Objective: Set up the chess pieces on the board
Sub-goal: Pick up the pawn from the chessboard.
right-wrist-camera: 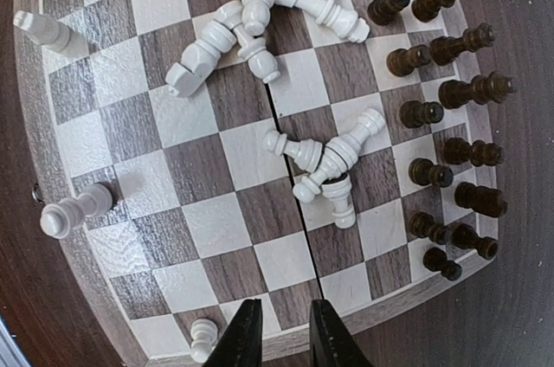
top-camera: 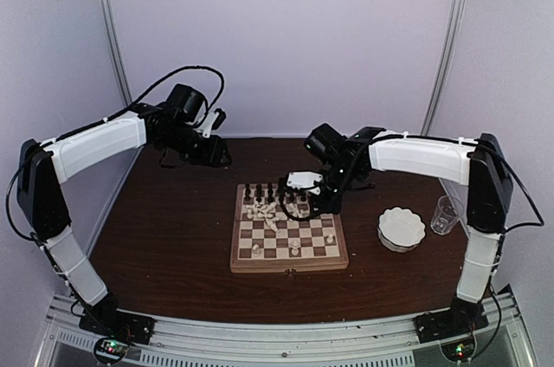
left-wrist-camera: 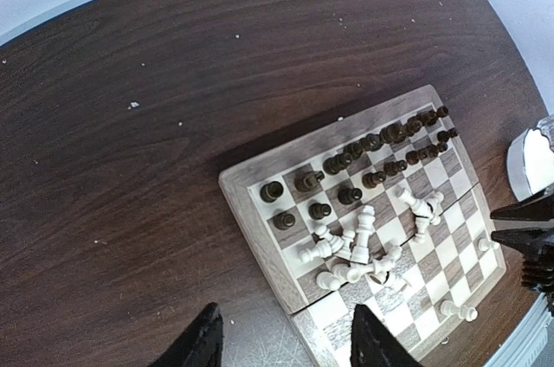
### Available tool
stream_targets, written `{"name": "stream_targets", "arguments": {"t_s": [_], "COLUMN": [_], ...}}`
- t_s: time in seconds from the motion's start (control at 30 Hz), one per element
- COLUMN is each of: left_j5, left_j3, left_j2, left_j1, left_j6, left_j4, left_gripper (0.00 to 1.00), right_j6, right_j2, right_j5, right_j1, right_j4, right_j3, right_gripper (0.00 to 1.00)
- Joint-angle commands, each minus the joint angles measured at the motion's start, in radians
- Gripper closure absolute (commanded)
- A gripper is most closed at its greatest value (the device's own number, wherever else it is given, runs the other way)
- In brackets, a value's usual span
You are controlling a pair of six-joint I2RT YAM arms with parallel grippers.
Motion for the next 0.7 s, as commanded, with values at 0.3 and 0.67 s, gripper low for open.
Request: {"name": "stream_targets", "arguments": {"t_s": [0.3,0.67], "left_j5": [0.030,0.034], "left_j3": [0.005,0.007], "left_j2": [0.008,0.010], "left_j1": [0.009,0.009], "left_j6": [-0.007,-0.004], "left_j4": [0.031,0.028], "left_gripper": [0.49,0.49], "right_j6": [-0.113,-0.132], "right_j2": [0.124,0.185], "right_j5": [-0.007,-0.014], "right_j1": [-0.034,-0.056], "right_j4": [0.085,0.111], "right_j3": [0.060,0.075], "right_gripper": [0.69,0.69]}}
